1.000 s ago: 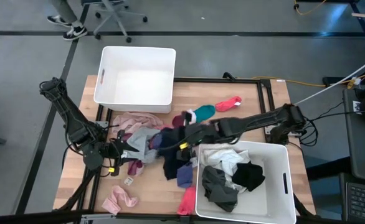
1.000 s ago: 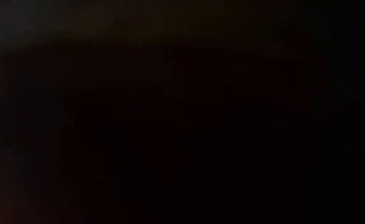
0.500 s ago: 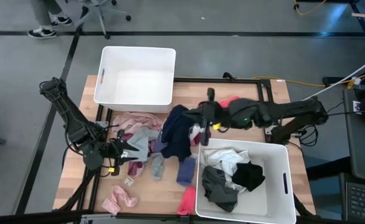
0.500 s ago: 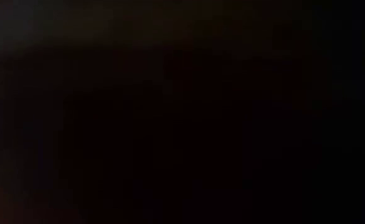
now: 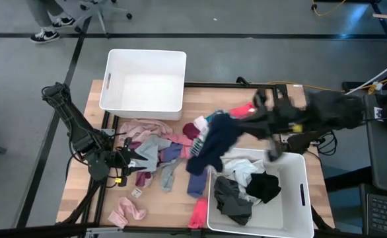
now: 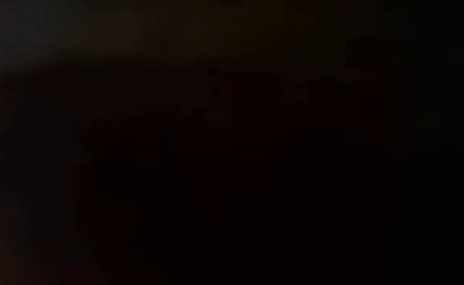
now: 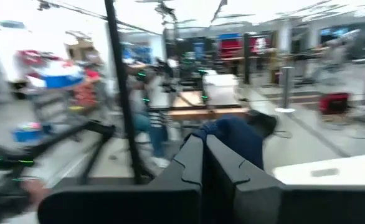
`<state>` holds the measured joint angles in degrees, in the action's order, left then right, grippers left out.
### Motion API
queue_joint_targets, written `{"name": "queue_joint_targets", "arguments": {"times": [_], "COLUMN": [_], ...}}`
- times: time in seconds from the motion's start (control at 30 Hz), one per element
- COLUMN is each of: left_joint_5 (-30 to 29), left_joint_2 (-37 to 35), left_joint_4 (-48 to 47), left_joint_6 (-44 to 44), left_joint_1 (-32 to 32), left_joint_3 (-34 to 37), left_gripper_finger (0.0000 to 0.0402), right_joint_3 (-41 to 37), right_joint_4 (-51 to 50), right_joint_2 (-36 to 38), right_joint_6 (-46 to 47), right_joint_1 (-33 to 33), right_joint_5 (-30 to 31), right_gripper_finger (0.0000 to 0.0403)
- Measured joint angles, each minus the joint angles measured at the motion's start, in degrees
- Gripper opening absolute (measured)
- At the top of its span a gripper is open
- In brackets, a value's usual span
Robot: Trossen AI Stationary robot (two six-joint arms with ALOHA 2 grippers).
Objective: Sort clothes
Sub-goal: Put the dark blue underwear into the bottom white bin
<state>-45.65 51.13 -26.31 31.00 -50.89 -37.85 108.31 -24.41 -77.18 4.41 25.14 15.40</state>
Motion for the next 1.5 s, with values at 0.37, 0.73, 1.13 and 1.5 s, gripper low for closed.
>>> {"name": "queue_joint_targets", "arguments": {"times": [0.37,0.73,1.13,1.5], "left_joint_5": [-1.07,-1.09,-1.09,-1.11], "left_joint_2": [0.0,0.0,0.0,0.0], "left_joint_4": [-0.04,-0.04,-0.11,-0.11], "left_joint_6": [0.07,1.6,1.22,0.59], "left_joint_1": [0.0,0.0,0.0,0.0], "left_joint_3": [0.0,0.0,0.0,0.0], "left_gripper_finger": [0.0143,0.0143,0.0143,0.0143], "right_joint_3": [11.8,7.9,-27.36,-46.18], "right_joint_4": [-27.71,-61.44,-51.86,-34.55], "right_joint_2": [-0.34,-5.73,-6.05,-6.06], "right_joint_6": [9.56,41.74,66.42,73.92], "right_joint_1": [17.22,25.72,26.21,22.97], "right_joint_5": [10.76,27.26,22.17,11.77], "right_gripper_finger": [0.0009,0.001,0.001,0.0016]}}
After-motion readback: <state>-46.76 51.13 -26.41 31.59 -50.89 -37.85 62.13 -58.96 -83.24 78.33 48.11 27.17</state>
